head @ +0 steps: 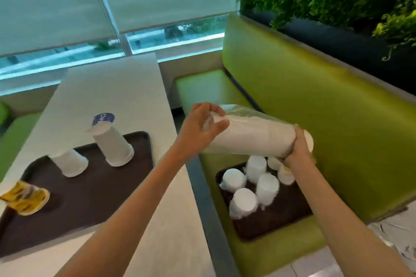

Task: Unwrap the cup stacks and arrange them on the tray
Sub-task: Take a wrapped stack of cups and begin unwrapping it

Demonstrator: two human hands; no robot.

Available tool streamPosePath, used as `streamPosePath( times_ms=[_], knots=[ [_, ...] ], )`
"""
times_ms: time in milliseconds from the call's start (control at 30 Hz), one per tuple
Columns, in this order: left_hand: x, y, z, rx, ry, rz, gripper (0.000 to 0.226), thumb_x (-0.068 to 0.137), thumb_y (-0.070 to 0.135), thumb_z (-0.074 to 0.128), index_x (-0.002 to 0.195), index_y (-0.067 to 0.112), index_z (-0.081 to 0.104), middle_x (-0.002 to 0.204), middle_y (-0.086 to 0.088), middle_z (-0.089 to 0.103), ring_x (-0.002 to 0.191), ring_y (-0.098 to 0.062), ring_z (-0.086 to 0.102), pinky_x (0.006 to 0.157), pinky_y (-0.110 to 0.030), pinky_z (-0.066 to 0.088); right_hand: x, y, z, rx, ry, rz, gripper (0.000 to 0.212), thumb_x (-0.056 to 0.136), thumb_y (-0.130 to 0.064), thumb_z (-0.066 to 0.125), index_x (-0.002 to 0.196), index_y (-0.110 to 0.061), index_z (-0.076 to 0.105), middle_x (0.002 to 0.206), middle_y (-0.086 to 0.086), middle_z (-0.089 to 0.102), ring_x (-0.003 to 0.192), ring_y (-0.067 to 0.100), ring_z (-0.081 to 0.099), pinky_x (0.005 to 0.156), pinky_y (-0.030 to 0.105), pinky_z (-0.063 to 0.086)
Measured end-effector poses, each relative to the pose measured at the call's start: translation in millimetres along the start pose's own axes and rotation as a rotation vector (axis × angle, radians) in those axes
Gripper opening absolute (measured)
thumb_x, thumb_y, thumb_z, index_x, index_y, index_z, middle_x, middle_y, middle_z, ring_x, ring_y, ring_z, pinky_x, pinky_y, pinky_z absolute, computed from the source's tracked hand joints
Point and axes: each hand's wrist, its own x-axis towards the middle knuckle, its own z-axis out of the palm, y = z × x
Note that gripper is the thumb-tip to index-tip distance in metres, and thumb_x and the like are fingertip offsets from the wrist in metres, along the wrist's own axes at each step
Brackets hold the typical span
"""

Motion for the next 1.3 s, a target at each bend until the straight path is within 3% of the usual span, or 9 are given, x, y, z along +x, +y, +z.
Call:
streamPosePath(
  times_ms=[67, 133, 267, 567, 667, 833, 1000, 1133, 1300],
  knots=[
    [-31, -11, -43, 0.029, 0.082, -0.05, 0.03, 0.067, 0.055, 0.061, 0.092, 0.041, 0.054, 0.104, -0.006, 0.058, 0.08, 0.004, 0.05, 0.074, -0.012, 0.04, -52, 14, 29, -0.071, 0.026, -0.099, 0.132, 0.048, -0.064, 0.083, 0.15, -0.017, 0.014, 0.153, 0.012, 0.025, 0.129, 0.034, 0.041, 0.09, 0.056, 0.051],
    [-61, -24, -81, -0.016, 0.102, -0.112, 0.038, 0.069, 0.051, 0.067, 0.102, 0.039, 0.053, 0.115, -0.009, 0.057, 0.082, -0.004, 0.053, 0.072, -0.011, 0.044, -92, 29, 53, -0.134, -0.006, -0.214, 0.124, 0.061, -0.058, 0.081, 0.15, -0.013, 0.007, 0.153, 0.013, 0.023, 0.132, 0.033, 0.036, 0.104, 0.049, 0.042],
    [-122, -54, -149, -0.072, 0.042, -0.278, 0.049, 0.087, 0.026, 0.066, 0.131, 0.027, 0.043, 0.127, -0.001, 0.049, 0.103, -0.012, 0.051, 0.068, -0.005, 0.046, -174, 79, 91, -0.137, -0.136, -0.452, 0.099, 0.069, -0.04, 0.084, 0.142, -0.012, 0.022, 0.143, 0.01, 0.039, 0.122, 0.026, 0.048, 0.099, 0.034, 0.042],
    [-206, -114, -230, -0.198, 0.066, -0.518, 0.058, 0.089, 0.058, 0.034, 0.14, 0.03, 0.036, 0.129, 0.01, 0.042, 0.125, -0.011, 0.038, 0.104, -0.034, 0.031, -311, 205, 144, -0.206, -0.491, -1.062, 0.081, 0.06, -0.02, 0.091, 0.112, -0.014, 0.03, 0.104, -0.009, 0.044, 0.089, -0.006, 0.051, 0.083, 0.013, 0.043],
    [-220, -125, -251, -0.285, 0.162, -0.553, 0.069, 0.089, 0.06, 0.032, 0.146, 0.023, 0.031, 0.148, 0.0, 0.036, 0.138, -0.02, 0.031, 0.113, -0.041, 0.023, -345, 247, 158, -0.226, -0.648, -1.211, 0.081, 0.056, -0.019, 0.092, 0.11, -0.013, 0.032, 0.104, -0.012, 0.043, 0.091, -0.017, 0.048, 0.082, 0.003, 0.036],
    [-231, -138, -285, -0.362, 0.343, -0.545, 0.063, 0.096, 0.051, 0.026, 0.149, 0.018, 0.027, 0.153, -0.004, 0.031, 0.141, -0.021, 0.029, 0.113, -0.034, 0.021, -375, 300, 188, -0.319, -0.938, -1.298, 0.088, 0.055, -0.024, 0.092, 0.119, -0.019, 0.033, 0.125, 0.01, 0.044, 0.117, 0.02, 0.05, 0.099, 0.02, 0.042],
    [-231, -155, -305, -0.432, 0.508, -0.581, 0.086, 0.073, 0.072, 0.033, 0.139, 0.018, 0.044, 0.139, -0.006, 0.052, 0.129, -0.02, 0.047, 0.112, -0.043, 0.034, -377, 333, 204, -0.38, -1.117, -1.364, 0.1, 0.056, -0.041, 0.084, 0.131, 0.0, 0.031, 0.126, -0.001, 0.038, 0.113, -0.003, 0.042, 0.093, 0.032, 0.048],
    [-229, -169, -307, -0.499, 0.618, -0.617, 0.091, 0.064, 0.079, 0.041, 0.134, 0.021, 0.05, 0.127, -0.002, 0.061, 0.122, -0.017, 0.054, 0.109, -0.04, 0.039, -370, 354, 210, -0.405, -1.208, -1.376, 0.086, 0.057, -0.045, 0.08, 0.123, -0.02, 0.03, 0.134, 0.009, 0.04, 0.114, 0.01, 0.045, 0.092, 0.035, 0.047],
    [-232, -166, -305, -0.557, 0.685, -0.664, 0.083, 0.074, 0.072, 0.036, 0.14, 0.022, 0.043, 0.133, -0.003, 0.055, 0.125, -0.019, 0.049, 0.111, -0.044, 0.036, -361, 372, 215, -0.389, -1.389, -1.355, 0.07, 0.063, -0.038, 0.077, 0.111, -0.016, 0.03, 0.135, 0.025, 0.041, 0.128, 0.024, 0.044, 0.1, 0.035, 0.043]
  ],
)
